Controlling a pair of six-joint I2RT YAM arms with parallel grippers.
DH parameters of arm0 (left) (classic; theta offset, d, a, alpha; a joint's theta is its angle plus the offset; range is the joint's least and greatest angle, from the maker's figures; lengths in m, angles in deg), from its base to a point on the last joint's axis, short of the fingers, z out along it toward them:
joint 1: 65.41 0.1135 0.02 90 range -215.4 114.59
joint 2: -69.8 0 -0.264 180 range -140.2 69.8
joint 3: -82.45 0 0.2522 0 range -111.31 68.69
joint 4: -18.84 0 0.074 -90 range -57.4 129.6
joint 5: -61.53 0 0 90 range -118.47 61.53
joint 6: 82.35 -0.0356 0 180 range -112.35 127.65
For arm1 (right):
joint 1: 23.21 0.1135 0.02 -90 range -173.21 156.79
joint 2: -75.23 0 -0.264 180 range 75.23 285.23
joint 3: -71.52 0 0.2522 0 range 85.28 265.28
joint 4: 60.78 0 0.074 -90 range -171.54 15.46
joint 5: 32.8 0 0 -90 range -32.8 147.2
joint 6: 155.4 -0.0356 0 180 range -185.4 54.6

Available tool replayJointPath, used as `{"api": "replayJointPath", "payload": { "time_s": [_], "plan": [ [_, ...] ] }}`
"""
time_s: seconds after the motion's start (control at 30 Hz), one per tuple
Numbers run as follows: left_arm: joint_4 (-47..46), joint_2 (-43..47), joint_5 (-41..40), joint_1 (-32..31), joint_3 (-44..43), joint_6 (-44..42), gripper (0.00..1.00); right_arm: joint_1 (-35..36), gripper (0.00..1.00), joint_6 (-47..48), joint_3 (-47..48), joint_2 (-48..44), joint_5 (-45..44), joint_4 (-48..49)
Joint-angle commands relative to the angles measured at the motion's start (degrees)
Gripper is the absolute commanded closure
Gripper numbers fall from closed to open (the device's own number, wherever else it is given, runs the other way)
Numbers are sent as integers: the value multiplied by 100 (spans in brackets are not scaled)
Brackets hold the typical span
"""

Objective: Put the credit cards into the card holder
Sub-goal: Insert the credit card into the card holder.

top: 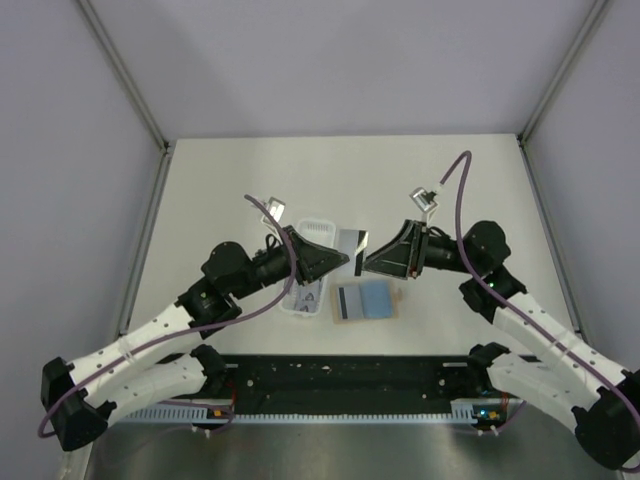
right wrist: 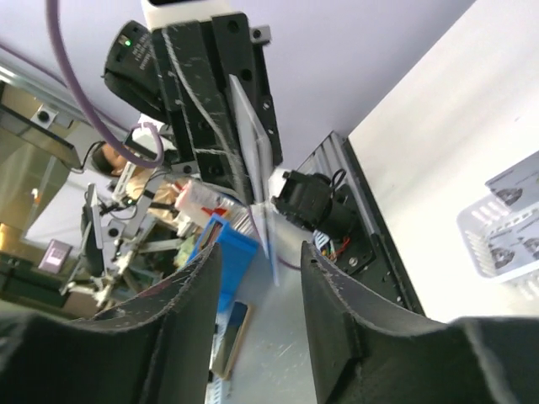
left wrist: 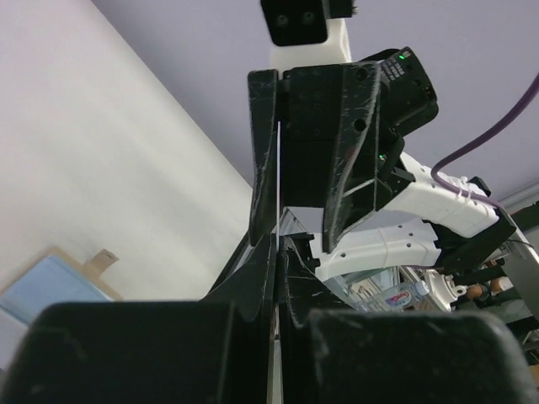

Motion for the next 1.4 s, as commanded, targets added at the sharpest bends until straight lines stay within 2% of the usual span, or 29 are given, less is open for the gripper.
{"api": "replayJointPath", "payload": {
  "time_s": [0.0,0.2,0.4,0.73,1.07,1.27,1.37],
  "plan": [
    [-394,50,-58,-8,143,158,100,70,55,216,-32,-413,-634,258],
    [-570,59,-94,-8,178,290,100,123,55,-118,-297,-370,-1057,945],
    [-737,50,-6,-8,204,413,100,149,56,-13,-262,-326,-1197,814],
    [-851,-55,126,-16,231,510,100,167,66,-39,-121,-203,-1101,849],
    [-992,-99,178,-16,248,519,100,211,68,-66,-95,-141,-1163,928],
    [-1027,-91,161,-16,318,528,100,219,76,-110,-77,-36,-1154,1068],
    [-1071,-47,143,-16,380,554,100,211,84,-154,-77,-9,-1110,1139]
  ]
}}
